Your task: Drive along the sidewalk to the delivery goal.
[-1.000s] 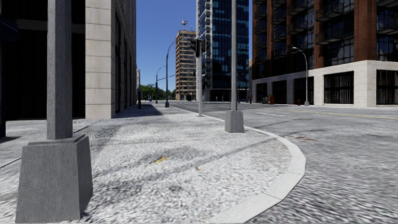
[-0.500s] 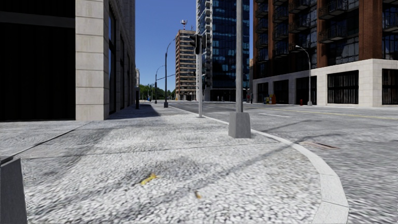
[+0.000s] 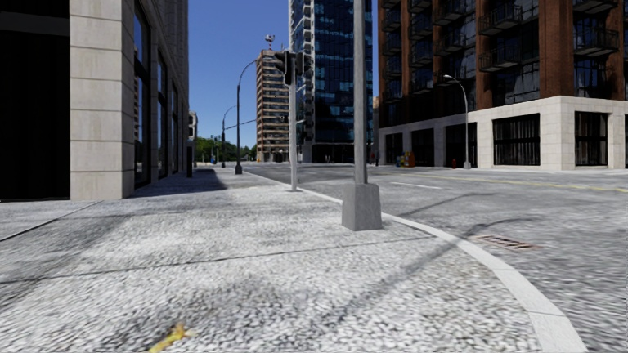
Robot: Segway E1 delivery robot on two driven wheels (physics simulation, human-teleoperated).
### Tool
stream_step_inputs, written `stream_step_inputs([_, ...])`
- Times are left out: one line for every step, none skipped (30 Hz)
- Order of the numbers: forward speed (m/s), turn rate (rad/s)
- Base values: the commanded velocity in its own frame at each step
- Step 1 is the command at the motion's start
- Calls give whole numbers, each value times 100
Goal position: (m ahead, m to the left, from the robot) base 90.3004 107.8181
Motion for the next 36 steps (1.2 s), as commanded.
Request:
stream_step_inputs([111,23])
stream_step_inputs([111,27])
stream_step_inputs([111,29])
stream_step_inputs([111,29])
stream_step_inputs([111,29])
stream_step_inputs([111,30])
stream_step_inputs([111,30])
stream_step_inputs([111,30])
stream_step_inputs([111,30])
stream_step_inputs([111,30])
stream_step_inputs([111,30])
stream_step_inputs([111,30])
stream_step_inputs([111,30])
stream_step_inputs([111,32])
stream_step_inputs([111,32])
stream_step_inputs([111,34])
stream_step_inputs([111,35])
stream_step_inputs([111,36])
stream_step_inputs([111,36])
stream_step_inputs([111,36])
stream_step_inputs([111,36])
stream_step_inputs([111,36])
stream_step_inputs([111,36])
stream_step_inputs([111,36])
stream_step_inputs([111,36])
stream_step_inputs([111,36])
stream_step_inputs([111,36])
stream_step_inputs([111,36])
stream_step_inputs([111,36])
stream_step_inputs([112,36])
stream_step_inputs([112,36])
stream_step_inputs([112,36])
stream_step_inputs([112,36])
stream_step_inputs([112,36])
stream_step_inputs([112,36])
stream_step_inputs([112,36])
